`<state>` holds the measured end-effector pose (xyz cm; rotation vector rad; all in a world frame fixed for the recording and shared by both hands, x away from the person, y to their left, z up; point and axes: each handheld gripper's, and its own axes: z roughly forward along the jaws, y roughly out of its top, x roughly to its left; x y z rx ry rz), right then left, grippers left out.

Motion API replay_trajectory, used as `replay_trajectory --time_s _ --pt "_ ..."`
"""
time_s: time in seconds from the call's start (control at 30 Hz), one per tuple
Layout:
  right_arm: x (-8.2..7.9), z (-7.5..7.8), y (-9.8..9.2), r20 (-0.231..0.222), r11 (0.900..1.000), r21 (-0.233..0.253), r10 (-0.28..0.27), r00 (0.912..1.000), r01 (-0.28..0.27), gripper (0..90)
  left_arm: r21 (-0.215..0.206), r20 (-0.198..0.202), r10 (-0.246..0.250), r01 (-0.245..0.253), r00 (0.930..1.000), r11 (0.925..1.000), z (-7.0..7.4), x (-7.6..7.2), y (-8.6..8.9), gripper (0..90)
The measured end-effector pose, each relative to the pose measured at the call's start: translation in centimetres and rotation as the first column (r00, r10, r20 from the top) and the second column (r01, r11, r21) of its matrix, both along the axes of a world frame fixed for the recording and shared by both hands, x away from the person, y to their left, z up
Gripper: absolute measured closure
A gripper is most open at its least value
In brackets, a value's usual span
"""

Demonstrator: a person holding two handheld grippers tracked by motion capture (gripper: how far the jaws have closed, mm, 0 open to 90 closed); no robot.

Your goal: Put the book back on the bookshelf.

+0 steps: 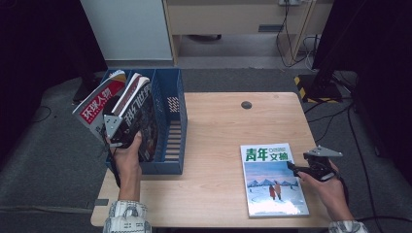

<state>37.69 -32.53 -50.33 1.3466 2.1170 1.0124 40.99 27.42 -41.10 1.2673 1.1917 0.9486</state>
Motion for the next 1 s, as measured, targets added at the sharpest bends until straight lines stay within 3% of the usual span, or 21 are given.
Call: replay_trajectory --time_s 0.17,0.6,1.0 --pt "0.0 0.0 -0.1 0.009 1.0 -0.001 -0.002 1.0 0.002 19.8 -0.009 0.005 -0.003 0.003 1.0 1.0 -0.3 -0.1 -0.1 82.6" --pt "0.0 0.0 -0.1 0.006 1.0 -0.001 0.0 1.0 0.0 19.9 0.048 0.019 -0.007 0.006 0.9998 0.9988 -0.1 -0.3 -1.3 82.6" --pt "0.1 -0.1 0.1 0.003 1.0 -0.004 0.0 1.0 0.0 19.9 0.066 0.035 -0.003 0.0 0.9994 0.9978 0.1 0.5 -1.8 82.5"
